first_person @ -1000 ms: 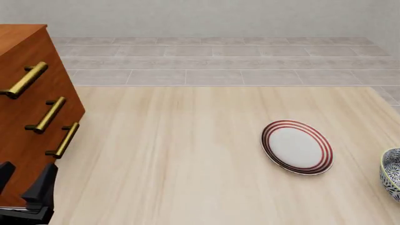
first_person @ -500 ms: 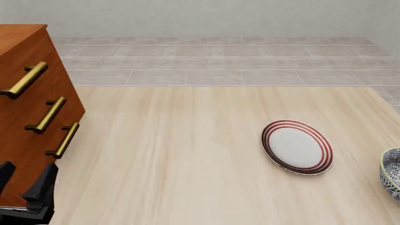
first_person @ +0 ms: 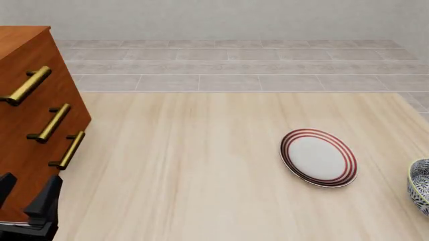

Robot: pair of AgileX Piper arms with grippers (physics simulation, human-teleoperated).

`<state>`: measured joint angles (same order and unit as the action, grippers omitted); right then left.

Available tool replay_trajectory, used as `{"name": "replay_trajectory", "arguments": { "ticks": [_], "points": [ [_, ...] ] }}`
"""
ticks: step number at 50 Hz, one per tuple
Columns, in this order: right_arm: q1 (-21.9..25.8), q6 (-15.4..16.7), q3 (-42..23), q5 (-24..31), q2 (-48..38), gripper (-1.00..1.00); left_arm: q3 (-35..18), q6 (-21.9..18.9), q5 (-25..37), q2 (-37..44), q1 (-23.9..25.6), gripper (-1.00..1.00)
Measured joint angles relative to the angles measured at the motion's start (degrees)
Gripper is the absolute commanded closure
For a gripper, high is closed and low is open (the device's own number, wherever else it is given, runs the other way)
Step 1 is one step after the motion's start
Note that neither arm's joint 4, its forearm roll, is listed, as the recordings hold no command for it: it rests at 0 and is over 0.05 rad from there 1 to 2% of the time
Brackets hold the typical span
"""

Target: Put the bowl on top of the cabinet.

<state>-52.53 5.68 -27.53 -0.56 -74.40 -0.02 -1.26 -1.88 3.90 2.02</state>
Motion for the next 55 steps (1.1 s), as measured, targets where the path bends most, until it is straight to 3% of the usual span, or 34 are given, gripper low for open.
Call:
{"name": "replay_trajectory", "arguments": {
  "ticks": [53, 54, 55],
  "points": [
    [-1.50, 1.90, 2.48, -8.53, -10.05, -1.00, -0.01, 0.09, -1.07, 0.93, -0.22, -1.00],
    [-1.47, 1.89, 2.51, -8.58, -10.07, 1.00, -0.01, 0.08, -1.06, 0.92, -0.22, -1.00],
    [-1.56, 2.13, 2.40, -8.67, -9.99, 1.00, 0.00, 0.07, -1.06, 0.91, -0.22, -1.00]
  ]
}}
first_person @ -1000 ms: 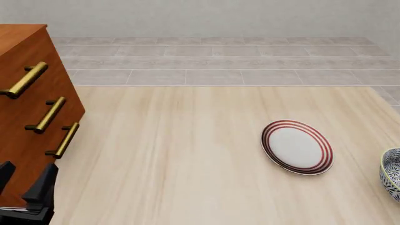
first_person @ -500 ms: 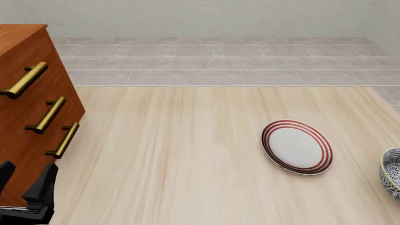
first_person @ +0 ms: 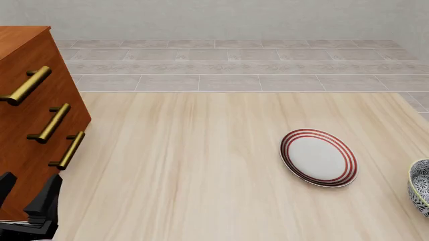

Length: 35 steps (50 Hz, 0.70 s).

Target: Put the bowl on top of the cabinet.

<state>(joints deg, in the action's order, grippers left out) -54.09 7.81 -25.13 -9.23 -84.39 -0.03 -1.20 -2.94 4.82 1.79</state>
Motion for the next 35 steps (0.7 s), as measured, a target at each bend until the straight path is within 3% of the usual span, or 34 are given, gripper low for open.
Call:
{"name": "replay_trajectory", "arguments": {
  "ticks": [19, 35],
  "points": [
    [1.08, -0.25, -0.61, 1.24, 2.87, 1.00, -0.01, 0.04, 0.58, -0.80, -0.24, -1.00],
    [2.81, -0.55, -1.37, 6.27, 8.78, 1.00, -0.02, 0.17, 1.19, -1.58, -0.37, -1.00]
  ]
}}
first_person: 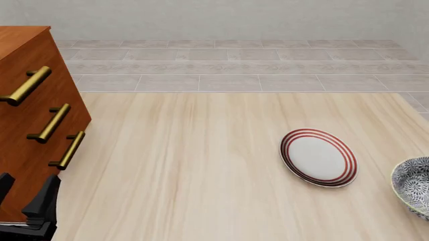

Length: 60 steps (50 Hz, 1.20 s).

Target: Put the bowl on top of the cabinet.

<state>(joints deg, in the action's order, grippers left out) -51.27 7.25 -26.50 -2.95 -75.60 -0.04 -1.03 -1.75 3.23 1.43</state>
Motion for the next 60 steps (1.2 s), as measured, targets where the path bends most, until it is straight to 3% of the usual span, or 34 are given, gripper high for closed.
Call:
{"name": "replay_trajectory", "arguments": {
  "ticks": [32, 60],
  "points": [
    [4.58, 0.24, -4.22, 11.21, 13.64, 1.00, -0.01, 0.22, -0.05, -0.18, -0.15, -1.00],
    [14.42, 1.28, -9.97, 15.65, 17.85, 1.00, -0.03, 0.76, -0.07, -0.44, -0.32, -1.00]
  ]
}}
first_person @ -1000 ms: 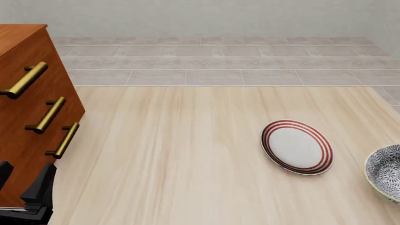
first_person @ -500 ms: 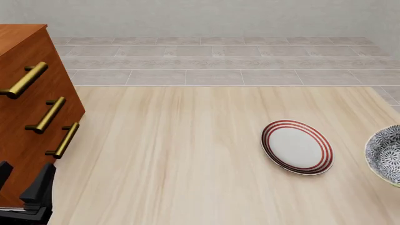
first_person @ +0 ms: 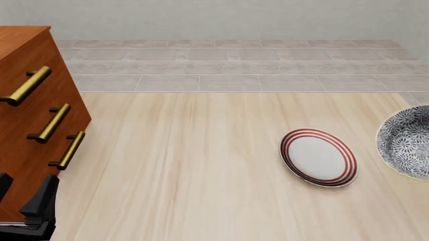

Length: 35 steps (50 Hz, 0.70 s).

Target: Put the bowl on top of the cabinet.

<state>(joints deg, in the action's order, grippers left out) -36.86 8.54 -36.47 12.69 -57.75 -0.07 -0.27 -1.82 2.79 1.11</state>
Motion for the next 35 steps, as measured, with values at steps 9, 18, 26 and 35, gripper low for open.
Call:
{"name": "replay_trajectory", "arguments": {
  "ticks": [9, 18, 26, 35],
  "points": [
    [3.93, -0.24, -1.30, -0.40, -0.77, 1.00, -0.01, 0.11, 0.31, -0.44, -0.06, -1.00],
    [8.12, 0.02, -2.72, -1.39, -2.75, 1.00, -0.04, 0.23, 0.55, -0.74, -0.09, -1.00],
    [12.32, 0.40, -4.82, -1.97, -4.82, 1.00, -0.04, 0.30, 0.64, -0.82, -0.08, -1.00],
    [16.64, 1.03, -7.06, -2.58, -7.19, 1.00, -0.03, 0.24, 0.51, -0.58, -0.05, -1.00]
  ]
}}
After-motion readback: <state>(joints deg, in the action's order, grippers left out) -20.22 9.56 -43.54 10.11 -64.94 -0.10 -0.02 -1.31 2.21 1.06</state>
